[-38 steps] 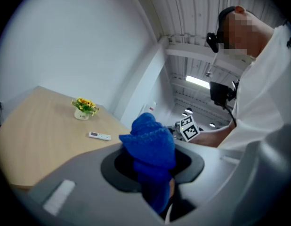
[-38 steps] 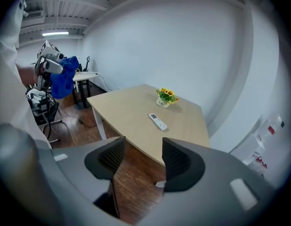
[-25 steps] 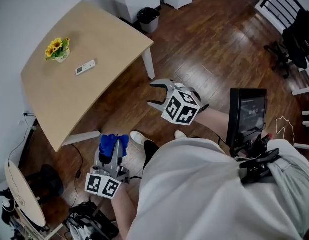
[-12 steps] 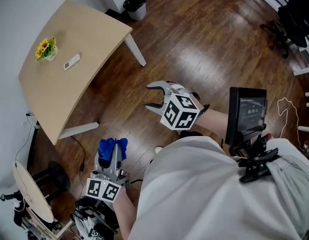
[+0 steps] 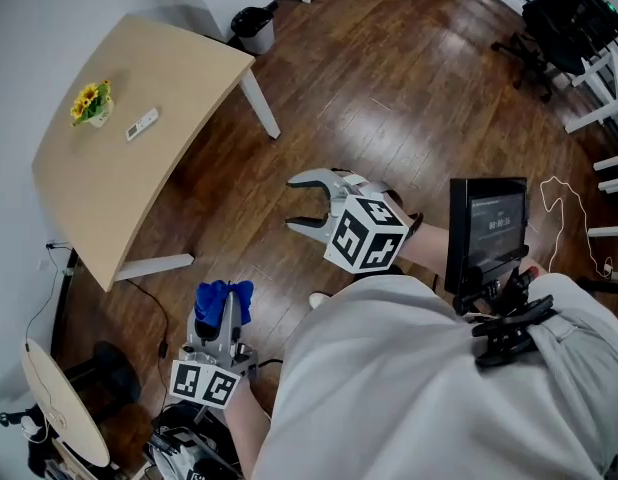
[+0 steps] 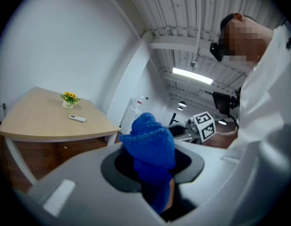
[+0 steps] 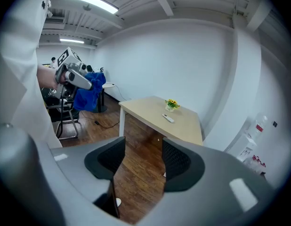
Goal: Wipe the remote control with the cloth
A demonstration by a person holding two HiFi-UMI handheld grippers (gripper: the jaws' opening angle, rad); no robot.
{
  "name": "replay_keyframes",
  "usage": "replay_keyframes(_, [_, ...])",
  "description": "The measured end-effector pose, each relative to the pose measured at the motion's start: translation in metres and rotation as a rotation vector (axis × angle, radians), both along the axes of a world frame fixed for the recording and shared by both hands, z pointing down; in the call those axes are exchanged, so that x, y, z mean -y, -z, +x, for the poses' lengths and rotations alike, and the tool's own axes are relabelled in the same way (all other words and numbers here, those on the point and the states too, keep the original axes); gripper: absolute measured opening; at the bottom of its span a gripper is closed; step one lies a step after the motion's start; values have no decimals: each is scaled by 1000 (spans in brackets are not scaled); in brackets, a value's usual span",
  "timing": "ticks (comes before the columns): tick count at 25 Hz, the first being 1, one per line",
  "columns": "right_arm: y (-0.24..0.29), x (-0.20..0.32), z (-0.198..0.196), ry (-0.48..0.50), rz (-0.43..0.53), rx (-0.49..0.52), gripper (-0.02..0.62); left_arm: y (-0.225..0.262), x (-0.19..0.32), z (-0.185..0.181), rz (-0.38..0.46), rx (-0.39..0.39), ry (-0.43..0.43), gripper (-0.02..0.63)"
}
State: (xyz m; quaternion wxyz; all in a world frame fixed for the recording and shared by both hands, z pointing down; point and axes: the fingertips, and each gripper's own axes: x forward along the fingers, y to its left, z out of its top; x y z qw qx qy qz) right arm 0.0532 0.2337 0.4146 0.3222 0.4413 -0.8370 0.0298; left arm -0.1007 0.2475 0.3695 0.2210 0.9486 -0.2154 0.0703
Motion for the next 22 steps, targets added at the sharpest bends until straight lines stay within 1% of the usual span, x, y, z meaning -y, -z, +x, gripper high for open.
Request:
replay_keyframes(6, [19, -30, -54, -22, 46, -24, 245, 0, -21, -54, 26, -33, -34, 146])
replay_keyframes(13, [21, -25, -46, -62, 43, -73, 245, -2, -16, -49, 21, -45, -61, 146])
replay_keyframes(22, [26, -23, -50, -54, 48, -78, 245, -3, -14, -50, 24, -46, -65, 146])
